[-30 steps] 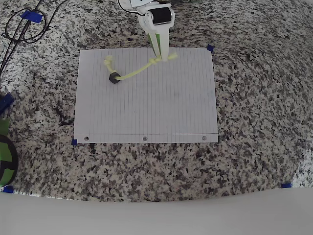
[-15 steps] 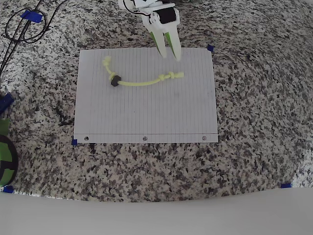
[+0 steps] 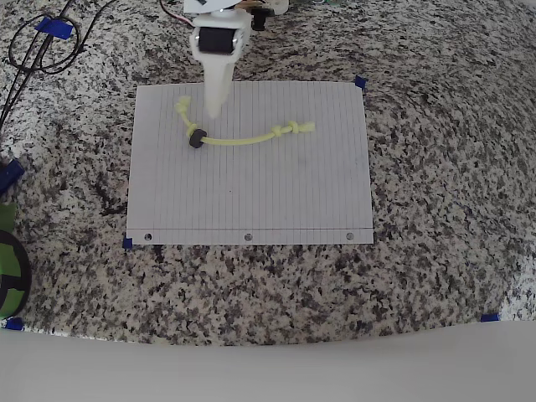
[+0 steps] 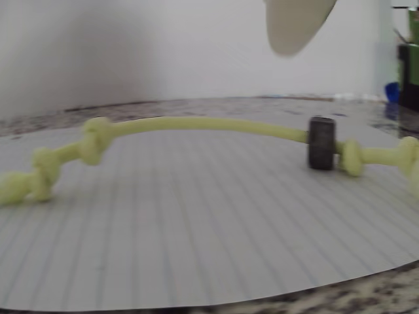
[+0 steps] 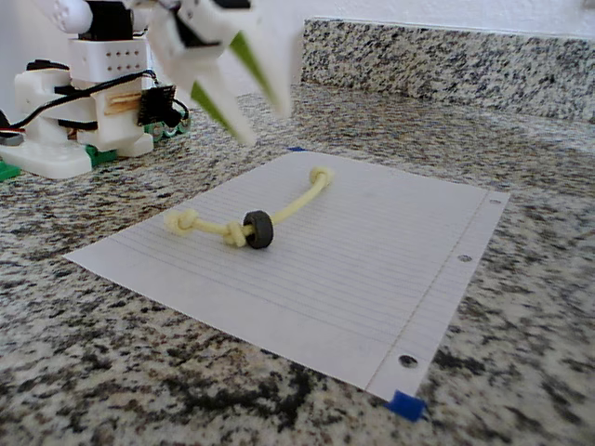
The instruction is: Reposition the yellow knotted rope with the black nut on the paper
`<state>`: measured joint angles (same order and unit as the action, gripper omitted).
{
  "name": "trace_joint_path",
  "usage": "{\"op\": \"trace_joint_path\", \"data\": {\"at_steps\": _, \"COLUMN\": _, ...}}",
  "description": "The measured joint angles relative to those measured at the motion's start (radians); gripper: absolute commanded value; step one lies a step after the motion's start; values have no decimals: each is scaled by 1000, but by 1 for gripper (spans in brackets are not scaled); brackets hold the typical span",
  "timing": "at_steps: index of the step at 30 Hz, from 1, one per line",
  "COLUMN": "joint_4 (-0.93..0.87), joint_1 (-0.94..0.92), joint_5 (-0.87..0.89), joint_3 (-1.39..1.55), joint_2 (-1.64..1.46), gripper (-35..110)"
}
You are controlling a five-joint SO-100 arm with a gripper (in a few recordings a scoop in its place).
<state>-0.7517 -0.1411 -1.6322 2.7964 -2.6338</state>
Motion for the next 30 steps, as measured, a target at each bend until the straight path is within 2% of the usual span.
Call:
{"op": "trace_joint_path", "data": {"at_steps": 6, "joint_4": -32, "joint_1": -121, "joint_5": -51, "joint_3": -84, "joint_2": 229, "gripper": 49}}
{"op": "trace_joint_path", "data": {"at_steps": 14, "joint_4": -57, "joint_1": -189, "joint_5": -67, "joint_3": -164, "joint_2": 419, "gripper": 33}}
{"op": "trace_joint_path", "data": {"at_steps": 30, "joint_4": 80, "joint_1": -249, "joint_5": -75, "joint_3": -186, "joint_2": 505, "gripper": 33}}
